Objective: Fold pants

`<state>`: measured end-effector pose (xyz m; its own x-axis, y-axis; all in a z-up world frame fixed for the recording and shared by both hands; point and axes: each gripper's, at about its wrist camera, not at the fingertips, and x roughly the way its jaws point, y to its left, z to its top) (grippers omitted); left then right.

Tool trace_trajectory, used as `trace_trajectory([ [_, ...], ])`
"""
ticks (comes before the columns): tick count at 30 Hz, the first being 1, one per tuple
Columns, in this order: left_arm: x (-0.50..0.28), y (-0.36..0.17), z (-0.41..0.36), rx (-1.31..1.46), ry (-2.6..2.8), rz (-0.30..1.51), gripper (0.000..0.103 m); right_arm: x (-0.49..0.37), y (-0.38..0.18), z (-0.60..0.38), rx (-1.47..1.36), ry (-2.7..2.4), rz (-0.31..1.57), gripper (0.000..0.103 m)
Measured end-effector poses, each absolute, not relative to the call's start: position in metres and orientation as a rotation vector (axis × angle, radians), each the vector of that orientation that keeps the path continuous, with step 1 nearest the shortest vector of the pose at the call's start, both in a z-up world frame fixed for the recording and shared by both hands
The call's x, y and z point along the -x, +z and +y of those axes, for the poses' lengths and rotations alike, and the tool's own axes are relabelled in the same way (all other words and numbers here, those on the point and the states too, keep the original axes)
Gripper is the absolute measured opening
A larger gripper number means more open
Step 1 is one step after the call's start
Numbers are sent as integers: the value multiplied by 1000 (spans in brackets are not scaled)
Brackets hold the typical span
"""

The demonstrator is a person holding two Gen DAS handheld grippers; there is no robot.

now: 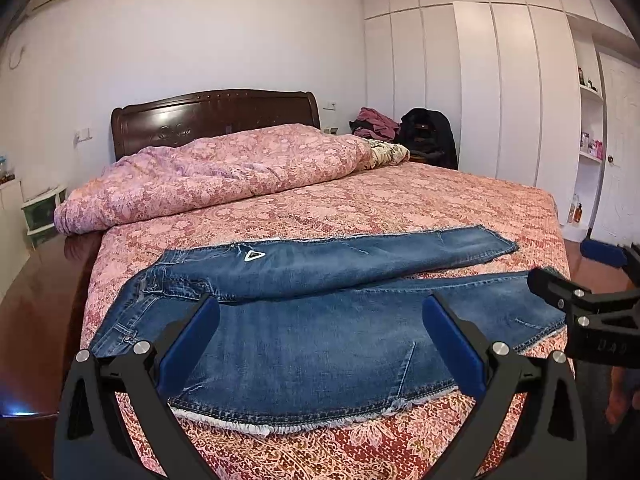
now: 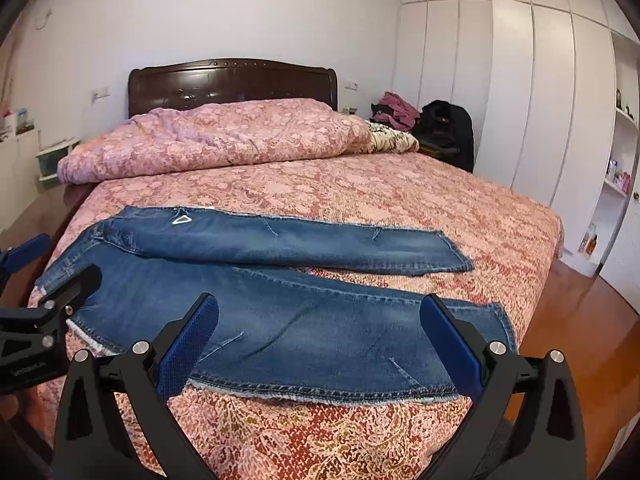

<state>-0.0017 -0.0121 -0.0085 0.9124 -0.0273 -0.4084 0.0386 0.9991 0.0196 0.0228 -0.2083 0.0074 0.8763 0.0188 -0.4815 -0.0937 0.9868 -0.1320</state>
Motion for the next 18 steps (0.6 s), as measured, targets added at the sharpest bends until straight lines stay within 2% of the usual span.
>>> trace_trajectory([
  [18,-6,-16,-10,-27,-34,503,101,-29,1,-212,140,49,542,100],
])
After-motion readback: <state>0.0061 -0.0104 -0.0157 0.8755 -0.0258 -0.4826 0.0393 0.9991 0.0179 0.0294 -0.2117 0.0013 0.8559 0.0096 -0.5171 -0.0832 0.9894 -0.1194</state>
